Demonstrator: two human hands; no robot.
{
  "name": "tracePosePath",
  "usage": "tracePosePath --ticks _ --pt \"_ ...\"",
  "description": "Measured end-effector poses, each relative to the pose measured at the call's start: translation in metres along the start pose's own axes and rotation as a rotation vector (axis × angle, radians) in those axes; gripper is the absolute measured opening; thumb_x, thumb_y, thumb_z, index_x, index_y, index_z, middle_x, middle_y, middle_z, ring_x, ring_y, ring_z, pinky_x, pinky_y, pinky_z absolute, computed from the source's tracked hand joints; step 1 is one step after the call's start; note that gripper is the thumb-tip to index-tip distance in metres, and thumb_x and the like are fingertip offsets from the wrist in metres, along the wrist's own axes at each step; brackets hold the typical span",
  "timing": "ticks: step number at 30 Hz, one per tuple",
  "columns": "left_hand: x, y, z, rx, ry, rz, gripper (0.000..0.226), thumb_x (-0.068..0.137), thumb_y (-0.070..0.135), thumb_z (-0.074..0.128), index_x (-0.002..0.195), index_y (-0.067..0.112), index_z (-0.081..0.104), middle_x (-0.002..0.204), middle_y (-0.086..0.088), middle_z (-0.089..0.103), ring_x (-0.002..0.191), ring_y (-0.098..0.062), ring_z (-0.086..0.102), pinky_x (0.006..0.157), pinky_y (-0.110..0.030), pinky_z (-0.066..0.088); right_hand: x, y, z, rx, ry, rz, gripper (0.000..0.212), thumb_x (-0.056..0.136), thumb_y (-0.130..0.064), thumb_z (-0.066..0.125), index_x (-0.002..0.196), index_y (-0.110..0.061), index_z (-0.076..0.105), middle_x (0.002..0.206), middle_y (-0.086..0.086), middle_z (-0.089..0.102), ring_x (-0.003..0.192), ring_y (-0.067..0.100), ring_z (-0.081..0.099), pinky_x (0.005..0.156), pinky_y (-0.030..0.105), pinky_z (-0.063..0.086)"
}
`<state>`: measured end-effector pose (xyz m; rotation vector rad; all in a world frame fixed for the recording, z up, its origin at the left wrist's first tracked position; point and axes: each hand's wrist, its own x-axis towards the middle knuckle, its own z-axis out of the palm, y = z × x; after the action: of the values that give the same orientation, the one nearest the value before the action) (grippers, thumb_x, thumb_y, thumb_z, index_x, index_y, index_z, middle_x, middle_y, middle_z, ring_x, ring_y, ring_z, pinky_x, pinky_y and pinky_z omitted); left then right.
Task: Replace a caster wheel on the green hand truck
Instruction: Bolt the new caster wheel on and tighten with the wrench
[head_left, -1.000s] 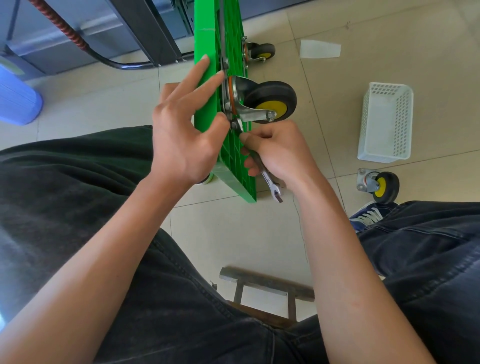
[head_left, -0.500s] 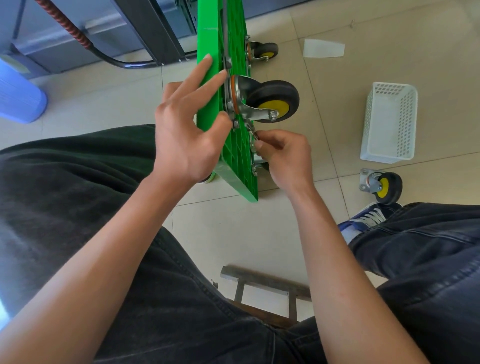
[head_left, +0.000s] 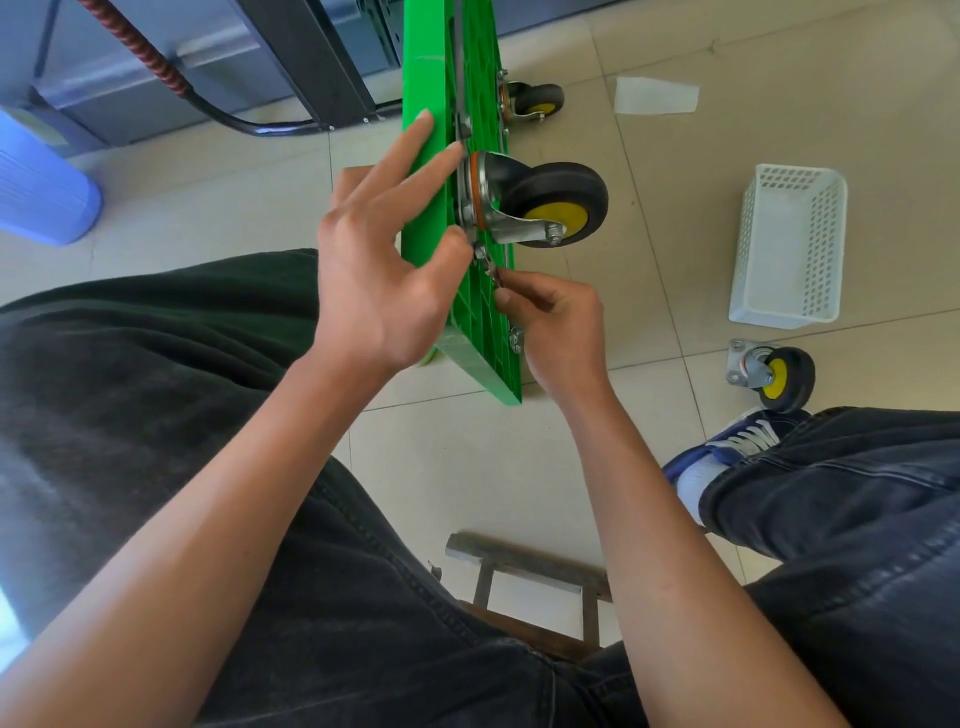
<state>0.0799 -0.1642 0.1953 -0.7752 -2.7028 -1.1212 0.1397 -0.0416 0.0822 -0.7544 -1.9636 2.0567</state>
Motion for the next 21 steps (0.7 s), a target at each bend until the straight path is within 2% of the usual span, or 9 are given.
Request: tracePosePath --ticks 4,10,16,17,19,21 --pt "0.0 0.001 0.0 0.007 0.001 -0.003 0.056 0.082 0.025 0.054 0.137 0.019 0.063 0.152 0.0 0.05 0.125 -0.015 0.051 0.102 -0.026 0.044 -0.002 0.003 0.004 0.063 0.008 0.053 0.026 0.093 -0.001 0.07 0.118 -0.005 0.075 0.108 0.002 0.078 0.102 0.014 0.074 0.096 0.041 0.059" --pt "0.0 0.001 0.0 0.01 -0.001 -0.006 0.056 0.082 0.024 0.054 0.138 0.02 0.063 0.152 0.0 0.05 0.125 -0.016 0.051 0.103 -0.027 0.044 0.0 0.004 0.006 0.062 0.03 0.069 0.024 0.092 -0.004 0.072 0.116 -0.006 0.076 0.106 0.004 0.079 0.099 0.019 0.075 0.094 0.047 0.059" --pt "0.001 0.001 0.0 0.01 -0.002 -0.012 0.056 0.082 0.023 0.055 0.137 0.022 0.063 0.152 0.001 0.05 0.126 -0.015 0.051 0.103 -0.023 0.042 -0.002 -0.011 0.005 -0.098 0.019 0.074 0.016 0.093 -0.013 0.072 0.107 -0.013 0.081 0.094 -0.002 0.079 0.086 0.018 0.074 0.084 0.046 0.062" --pt "0.0 0.001 0.0 0.009 -0.003 -0.012 0.055 0.083 0.023 0.055 0.137 0.021 0.063 0.152 0.0 0.05 0.126 -0.015 0.05 0.103 -0.02 0.041 -0.003 -0.018 0.004 -0.139 0.009 0.071 0.015 0.094 -0.015 0.072 0.106 -0.012 0.081 0.091 -0.002 0.079 0.081 0.016 0.074 0.08 0.044 0.062" --pt "0.0 0.0 0.0 0.01 -0.005 -0.012 0.055 0.083 0.023 0.055 0.138 0.02 0.063 0.152 0.0 0.05 0.125 -0.015 0.05 0.101 -0.015 0.039 -0.005 -0.032 0.0 -0.187 -0.023 0.082 0.014 0.097 -0.017 0.069 0.098 -0.01 0.081 0.083 0.001 0.077 0.063 0.013 0.07 0.062 0.036 0.062" --pt "0.0 0.0 0.0 0.01 -0.005 -0.015 0.055 0.083 0.022 0.055 0.137 0.019 0.063 0.152 0.0 0.05 0.125 -0.015 0.05 0.101 -0.015 0.039 -0.005 -0.047 -0.004 -0.204 -0.076 0.111 0.022 0.1 -0.019 0.065 0.089 -0.006 0.078 0.078 0.008 0.075 0.048 0.012 0.065 0.047 0.028 0.054"
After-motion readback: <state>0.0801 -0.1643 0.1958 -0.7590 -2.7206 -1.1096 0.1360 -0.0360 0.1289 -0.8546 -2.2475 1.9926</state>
